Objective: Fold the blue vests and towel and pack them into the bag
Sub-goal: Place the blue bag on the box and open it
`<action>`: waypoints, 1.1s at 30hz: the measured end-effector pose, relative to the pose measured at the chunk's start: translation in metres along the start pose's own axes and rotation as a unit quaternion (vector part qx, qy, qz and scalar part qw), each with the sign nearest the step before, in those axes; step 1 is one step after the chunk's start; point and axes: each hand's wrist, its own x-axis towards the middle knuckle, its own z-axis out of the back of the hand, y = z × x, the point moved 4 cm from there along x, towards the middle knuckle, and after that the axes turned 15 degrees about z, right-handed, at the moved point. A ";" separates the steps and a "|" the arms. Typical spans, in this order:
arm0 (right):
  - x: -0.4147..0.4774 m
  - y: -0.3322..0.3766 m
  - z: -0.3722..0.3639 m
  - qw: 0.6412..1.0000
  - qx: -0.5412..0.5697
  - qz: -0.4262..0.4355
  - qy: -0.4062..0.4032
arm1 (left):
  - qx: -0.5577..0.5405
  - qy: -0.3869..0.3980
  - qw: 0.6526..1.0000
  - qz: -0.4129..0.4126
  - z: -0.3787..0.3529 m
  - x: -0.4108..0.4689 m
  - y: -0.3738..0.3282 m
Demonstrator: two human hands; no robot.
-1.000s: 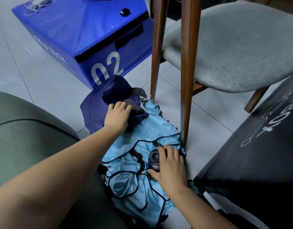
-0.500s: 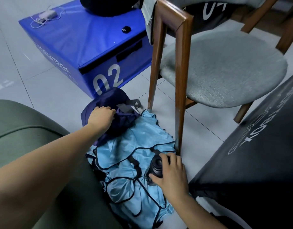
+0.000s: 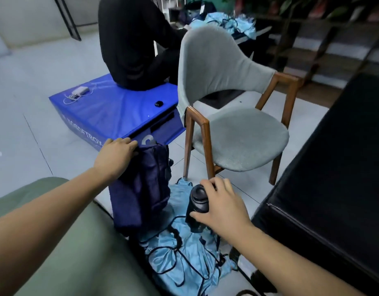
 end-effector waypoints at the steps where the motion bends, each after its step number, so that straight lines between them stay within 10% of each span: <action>1: -0.002 0.006 0.018 1.000 -0.012 0.007 -0.003 | -0.003 -0.007 1.000 -0.001 0.020 0.000 0.001; 17: -0.100 0.042 0.290 0.989 -0.071 -0.016 -0.130 | -0.189 -0.170 0.967 -0.021 0.356 -0.020 -0.037; 33: -0.290 -0.023 0.461 0.952 -0.182 -0.129 -0.211 | -0.331 -0.267 0.893 -0.146 0.534 -0.041 -0.250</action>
